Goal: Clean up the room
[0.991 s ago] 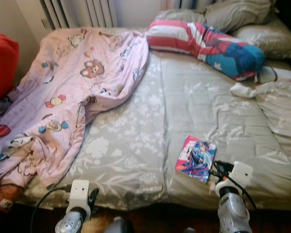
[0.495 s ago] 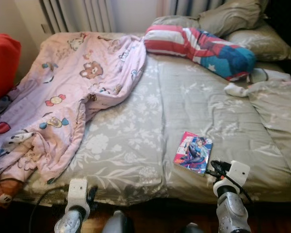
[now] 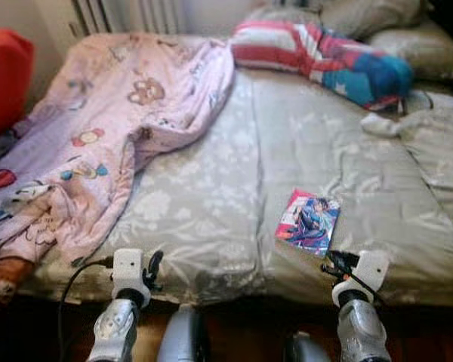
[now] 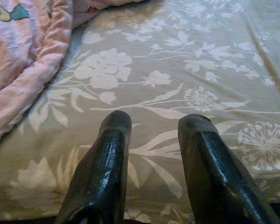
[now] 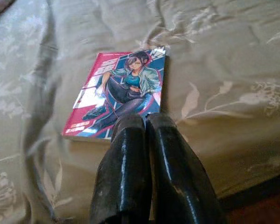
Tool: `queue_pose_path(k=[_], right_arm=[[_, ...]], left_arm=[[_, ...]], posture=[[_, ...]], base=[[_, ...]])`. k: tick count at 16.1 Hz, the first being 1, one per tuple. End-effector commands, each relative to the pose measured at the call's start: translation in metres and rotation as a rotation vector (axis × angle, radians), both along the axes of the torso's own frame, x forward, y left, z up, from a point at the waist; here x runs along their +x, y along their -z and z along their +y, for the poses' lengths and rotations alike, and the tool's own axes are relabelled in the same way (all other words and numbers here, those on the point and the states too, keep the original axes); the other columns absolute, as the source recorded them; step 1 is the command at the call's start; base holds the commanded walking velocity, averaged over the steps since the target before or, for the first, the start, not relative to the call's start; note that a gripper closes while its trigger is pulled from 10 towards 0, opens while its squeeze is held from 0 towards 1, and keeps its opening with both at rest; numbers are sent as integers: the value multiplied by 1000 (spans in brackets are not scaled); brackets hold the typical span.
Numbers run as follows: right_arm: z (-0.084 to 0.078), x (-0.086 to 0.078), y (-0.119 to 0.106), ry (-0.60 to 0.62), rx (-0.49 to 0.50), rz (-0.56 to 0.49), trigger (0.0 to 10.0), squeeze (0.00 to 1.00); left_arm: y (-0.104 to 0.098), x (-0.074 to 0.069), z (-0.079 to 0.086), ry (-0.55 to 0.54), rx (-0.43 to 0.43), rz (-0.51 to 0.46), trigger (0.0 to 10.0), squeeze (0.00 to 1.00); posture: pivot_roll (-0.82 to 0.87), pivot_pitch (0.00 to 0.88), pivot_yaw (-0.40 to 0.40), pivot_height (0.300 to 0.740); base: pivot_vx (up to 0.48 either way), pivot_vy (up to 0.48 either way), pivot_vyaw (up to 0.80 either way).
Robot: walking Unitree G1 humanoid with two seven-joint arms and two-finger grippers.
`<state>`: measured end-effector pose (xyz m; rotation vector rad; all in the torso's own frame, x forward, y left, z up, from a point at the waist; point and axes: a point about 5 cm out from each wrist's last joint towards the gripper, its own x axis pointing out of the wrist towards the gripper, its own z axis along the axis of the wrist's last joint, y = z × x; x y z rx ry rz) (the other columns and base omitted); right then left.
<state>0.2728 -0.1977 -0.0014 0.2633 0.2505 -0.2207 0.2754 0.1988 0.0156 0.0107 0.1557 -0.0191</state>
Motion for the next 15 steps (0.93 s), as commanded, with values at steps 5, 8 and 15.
queue_pose_path(k=[5,8,15], right_arm=[[2,-6,10,-24,-38,79,10000,0],[2,-4,6,-10,-18,40,10000,0],[7,-5,9,-37,-41,79,10000,0]], left_arm=[[7,-10,5,-13,-10,31,10000,0],[6,-9,5,-11,-9,30,10000,0],[7,-11,7,-5,-3,38,10000,0]], posture=[[129,173,13,643],[128,176,14,628],[134,188,20,628]], base=[[0,0,0],[0,0,0],[108,0,0]])
